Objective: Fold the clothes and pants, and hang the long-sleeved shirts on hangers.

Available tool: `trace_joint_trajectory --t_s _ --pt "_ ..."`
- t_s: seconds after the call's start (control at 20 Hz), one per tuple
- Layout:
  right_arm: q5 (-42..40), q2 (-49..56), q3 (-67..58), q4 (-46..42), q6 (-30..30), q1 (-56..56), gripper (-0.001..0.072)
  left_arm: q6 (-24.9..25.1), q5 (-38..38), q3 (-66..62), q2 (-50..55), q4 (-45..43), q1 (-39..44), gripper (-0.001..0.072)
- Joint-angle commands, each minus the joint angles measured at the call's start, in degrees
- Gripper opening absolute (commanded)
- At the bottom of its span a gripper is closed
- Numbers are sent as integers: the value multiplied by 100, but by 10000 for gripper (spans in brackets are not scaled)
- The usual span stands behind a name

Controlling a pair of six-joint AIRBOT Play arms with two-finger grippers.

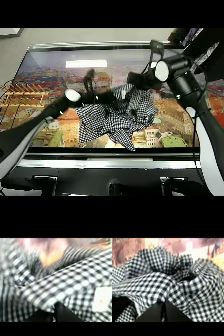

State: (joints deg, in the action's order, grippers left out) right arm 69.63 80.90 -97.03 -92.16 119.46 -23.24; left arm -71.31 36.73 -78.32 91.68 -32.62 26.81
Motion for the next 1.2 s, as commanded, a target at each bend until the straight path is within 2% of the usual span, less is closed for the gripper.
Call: trace_joint_trajectory --t_s 0.0,0.25,0.3,0.5,0.8,0.85,0.95,1.05,1.15 --pt "260 -17 -992 -459 -127 2 29 -1069 1648 -1718 -122 -1598 -636 15" --pt "236 -59 -2391 24 -763 -17 29 -2118 3521 -4610 -201 -3067 -855 15" --pt "166 -162 -2404 229 -782 -17 29 -2354 3626 -4688 -378 -3209 -855 15" --pt "-256 -566 -2402 992 -911 -17 29 -2629 3633 -4059 -1397 -3241 -850 15" --pt "-667 -876 -2402 1843 -911 -24 28 -2789 3493 -4013 -2122 -3239 -850 15" --pt "-660 -874 -2402 1784 -922 -107 28 -2905 3521 -4013 -2168 -3237 -850 15" --pt "-468 -850 -2398 1043 -922 -367 28 -2994 3834 -3998 -2179 -3246 -850 15" --pt "142 -824 -2157 157 -669 -601 29 -3342 4245 -3654 -2184 -3388 -850 15" --pt "763 -824 -1528 -337 -610 -789 29 -3576 4621 -3058 -2192 -3390 -844 15"
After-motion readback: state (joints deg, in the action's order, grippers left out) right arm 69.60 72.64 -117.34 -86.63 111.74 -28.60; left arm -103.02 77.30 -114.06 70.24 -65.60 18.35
